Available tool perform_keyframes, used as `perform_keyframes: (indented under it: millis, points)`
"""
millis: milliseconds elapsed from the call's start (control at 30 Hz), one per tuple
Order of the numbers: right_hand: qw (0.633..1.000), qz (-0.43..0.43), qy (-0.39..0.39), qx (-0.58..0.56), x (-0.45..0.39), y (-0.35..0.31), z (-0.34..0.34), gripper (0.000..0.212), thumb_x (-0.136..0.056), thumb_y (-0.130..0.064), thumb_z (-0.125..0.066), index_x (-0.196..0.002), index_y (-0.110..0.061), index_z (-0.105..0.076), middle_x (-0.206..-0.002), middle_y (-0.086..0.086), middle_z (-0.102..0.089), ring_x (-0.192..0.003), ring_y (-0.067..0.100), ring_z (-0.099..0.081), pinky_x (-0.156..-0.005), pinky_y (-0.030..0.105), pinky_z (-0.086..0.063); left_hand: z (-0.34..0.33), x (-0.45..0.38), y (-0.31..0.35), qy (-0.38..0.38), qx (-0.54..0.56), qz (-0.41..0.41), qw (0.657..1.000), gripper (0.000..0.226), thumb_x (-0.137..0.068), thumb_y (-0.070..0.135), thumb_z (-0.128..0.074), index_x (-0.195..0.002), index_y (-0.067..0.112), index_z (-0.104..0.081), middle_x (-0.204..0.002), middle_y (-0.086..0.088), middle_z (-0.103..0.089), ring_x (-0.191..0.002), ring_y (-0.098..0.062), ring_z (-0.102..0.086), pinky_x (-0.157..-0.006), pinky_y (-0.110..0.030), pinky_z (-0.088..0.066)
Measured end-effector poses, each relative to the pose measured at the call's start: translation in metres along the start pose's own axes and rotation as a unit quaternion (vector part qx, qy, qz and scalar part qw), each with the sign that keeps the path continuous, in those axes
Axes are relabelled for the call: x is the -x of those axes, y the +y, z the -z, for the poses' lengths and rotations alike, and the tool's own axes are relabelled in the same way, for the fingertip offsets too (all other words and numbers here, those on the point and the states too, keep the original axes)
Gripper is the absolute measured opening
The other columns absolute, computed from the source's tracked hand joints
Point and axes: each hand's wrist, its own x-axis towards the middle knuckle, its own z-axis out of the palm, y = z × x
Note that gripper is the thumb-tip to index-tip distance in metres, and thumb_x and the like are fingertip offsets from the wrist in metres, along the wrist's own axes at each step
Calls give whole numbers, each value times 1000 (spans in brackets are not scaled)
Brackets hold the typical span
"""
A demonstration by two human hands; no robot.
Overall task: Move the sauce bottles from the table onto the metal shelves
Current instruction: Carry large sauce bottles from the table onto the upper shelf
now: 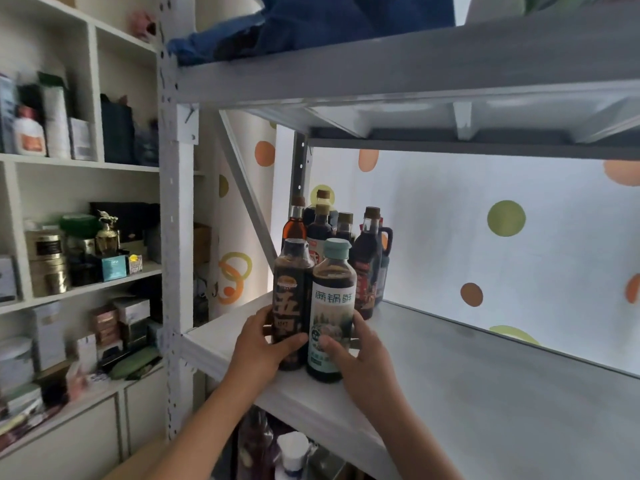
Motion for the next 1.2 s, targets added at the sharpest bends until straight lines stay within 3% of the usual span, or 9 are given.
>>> perform_keyframes:
  millis: [133,267,367,533,767,1067,1200]
  points:
    - [999,-31,-16,19,-19,-6,-1,41,-87,-26,-73,-126,-29,-59,-113,-13,-69,-106,9,-64,-89,31,-56,2,-5,1,32,-2,1,999,61,-73,26,-83,-121,24,-46,-108,9,-60,-98,-9,-56,-81,-19,-43]
    - [999,-48,-18,16,-39,-8,-13,39,-89,-23,-71,-126,-21,-59,-113,-11,-67,-108,11,-63,-83,23,-50,3,-20,-1,50,-24,-10,998,58,-73,27,-83,-117,21,-46,-110,5,-62,-99,-12,-58,-84,-24,-46]
    - [997,-56,-13,42,-56,-6,-24,40,-90,-24,-71,-127,-18,-58,-118,-6,-67,-109,13,-61,-85,25,-49,4,-37,-7,52,-44,-14,998,58,-74,30,-82,-120,18,-48,-115,3,-63,-105,-16,-60,-84,-26,-47]
    - [995,-63,4,79,-84,2,-40,39,-89,-30,-71,-124,-17,-59,-121,-2,-67,-112,17,-62,-88,29,-52,7,-69,-18,46,-64,-15,997,54,-76,32,-81,-119,16,-50,-115,-1,-66,-106,-21,-63,-81,-27,-47]
    - [989,-58,26,133,-111,8,-61,35,-93,-34,-65,-120,-15,-55,-119,2,-66,-111,22,-62,-91,37,-54,7,-101,-30,52,-82,-21,995,49,-81,32,-76,-120,15,-52,-118,-5,-66,-110,-25,-62,-93,-40,-51]
    - [982,-55,47,172,-141,22,-79,49,-93,-46,-61,-130,-16,-50,-118,3,-68,-109,25,-63,-89,45,-55,0,-137,-47,44,-70,-25,996,51,-84,32,-72,-127,17,-50,-123,-3,-64,-114,-23,-59,-96,-41,-49]
    - [984,-53,60,160,-151,29,-85,52,-92,-48,-61,-133,-17,-49,-118,3,-68,-111,27,-63,-90,47,-54,-2,-151,-55,42,-63,-25,997,55,-84,34,-73,-131,20,-49,-125,0,-63,-116,-22,-59,-98,-48,-49]
